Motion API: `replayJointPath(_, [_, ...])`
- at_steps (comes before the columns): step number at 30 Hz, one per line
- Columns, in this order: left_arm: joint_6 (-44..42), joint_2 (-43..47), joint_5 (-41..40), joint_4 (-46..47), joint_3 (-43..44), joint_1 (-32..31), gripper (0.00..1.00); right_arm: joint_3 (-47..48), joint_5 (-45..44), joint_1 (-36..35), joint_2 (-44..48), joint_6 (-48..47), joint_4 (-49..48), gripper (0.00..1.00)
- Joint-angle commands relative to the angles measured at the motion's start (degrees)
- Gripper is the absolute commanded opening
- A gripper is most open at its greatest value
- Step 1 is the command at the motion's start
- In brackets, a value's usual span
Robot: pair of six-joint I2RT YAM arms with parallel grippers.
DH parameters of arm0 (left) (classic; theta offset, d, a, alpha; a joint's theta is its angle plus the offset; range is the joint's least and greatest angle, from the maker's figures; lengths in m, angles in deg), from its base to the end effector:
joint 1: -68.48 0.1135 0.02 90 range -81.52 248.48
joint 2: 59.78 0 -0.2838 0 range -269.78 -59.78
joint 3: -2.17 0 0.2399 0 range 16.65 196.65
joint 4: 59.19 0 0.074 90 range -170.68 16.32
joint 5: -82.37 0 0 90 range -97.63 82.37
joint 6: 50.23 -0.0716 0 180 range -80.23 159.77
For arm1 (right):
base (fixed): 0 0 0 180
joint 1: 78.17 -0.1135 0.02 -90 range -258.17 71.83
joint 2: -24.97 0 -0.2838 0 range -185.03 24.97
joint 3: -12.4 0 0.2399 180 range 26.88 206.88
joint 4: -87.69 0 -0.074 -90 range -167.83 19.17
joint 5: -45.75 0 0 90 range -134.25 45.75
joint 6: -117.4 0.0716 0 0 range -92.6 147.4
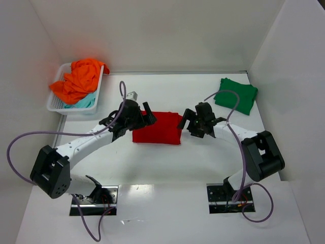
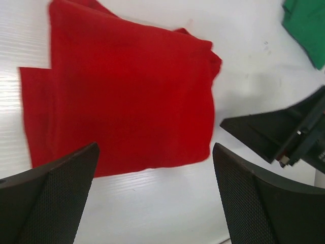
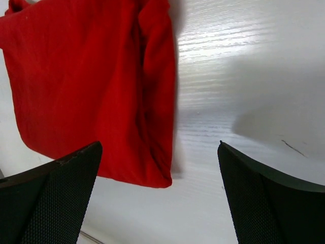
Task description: Fold and stack the t-shirts
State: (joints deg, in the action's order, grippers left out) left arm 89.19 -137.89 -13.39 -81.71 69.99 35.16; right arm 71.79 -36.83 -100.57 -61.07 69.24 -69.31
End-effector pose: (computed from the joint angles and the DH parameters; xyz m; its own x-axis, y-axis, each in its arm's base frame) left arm 0.2710 -0.1696 0.2697 -0.6561 -0.4730 -0.5880 -0.0342 0.7970 -0.6030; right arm 0.2819 0.1262 0.1785 -0.8286 0.3739 -0.4167 0.1309 0.8530 0.5052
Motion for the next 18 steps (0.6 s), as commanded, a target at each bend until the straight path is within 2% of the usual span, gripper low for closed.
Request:
replayJointPath(1, [-1.7, 2.4, 3.0, 0.8, -1.1, 3.1, 1.0, -0.1, 2.1, -1.1, -1.6, 1.6, -5.2, 1.0])
replayJointPath(11, [-2.8, 7.3, 5.3, -0.8, -2.4, 7.7, 1.0, 4.8, 0.8, -4.3, -12.3, 2.6, -6.4, 1.0])
replayJointPath(18, [-3.8, 11.7, 5.9, -1.9, -3.4, 10.0, 1.0, 5.9, -0.5, -4.9, -16.2, 3.9, -6.9, 0.98])
